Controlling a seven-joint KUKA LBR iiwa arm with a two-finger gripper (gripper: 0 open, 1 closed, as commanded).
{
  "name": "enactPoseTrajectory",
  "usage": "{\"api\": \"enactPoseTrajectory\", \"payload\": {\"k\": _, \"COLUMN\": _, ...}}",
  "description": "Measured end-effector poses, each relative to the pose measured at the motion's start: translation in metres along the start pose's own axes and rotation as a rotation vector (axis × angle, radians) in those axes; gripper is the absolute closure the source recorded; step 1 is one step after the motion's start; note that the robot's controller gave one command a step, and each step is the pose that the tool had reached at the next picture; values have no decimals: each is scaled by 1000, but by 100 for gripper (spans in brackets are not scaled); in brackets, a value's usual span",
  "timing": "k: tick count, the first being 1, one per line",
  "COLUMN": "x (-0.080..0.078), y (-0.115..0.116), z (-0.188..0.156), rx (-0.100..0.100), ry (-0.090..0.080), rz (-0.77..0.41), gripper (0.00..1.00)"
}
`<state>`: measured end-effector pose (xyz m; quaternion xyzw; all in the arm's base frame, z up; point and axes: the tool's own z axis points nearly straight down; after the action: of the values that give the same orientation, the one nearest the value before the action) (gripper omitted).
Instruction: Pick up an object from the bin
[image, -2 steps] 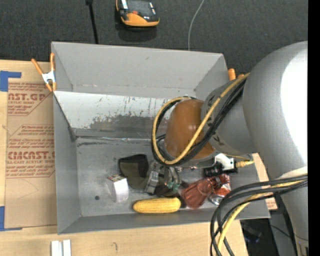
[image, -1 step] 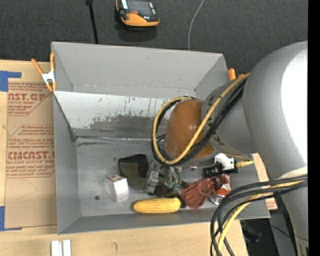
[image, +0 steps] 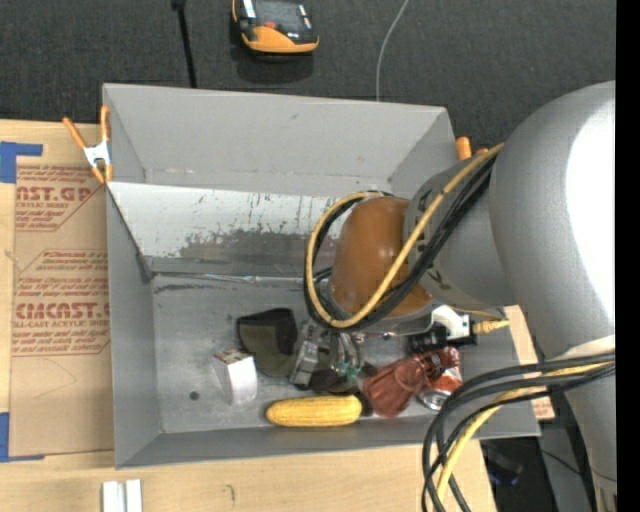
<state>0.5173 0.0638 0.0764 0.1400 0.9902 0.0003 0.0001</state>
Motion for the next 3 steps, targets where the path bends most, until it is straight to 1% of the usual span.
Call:
{"api": "enactPoseTrajectory", "payload": {"k": 2, "x": 1, "y": 0, "z": -16, "rx": 1, "ry": 3, "rz": 0, "gripper": 100}}
{"api": "enactPoseTrajectory", "payload": {"k": 3, "x": 0, "y": 0, "z": -28, "rx": 0, "ry": 1, "rz": 0, "gripper": 100}}
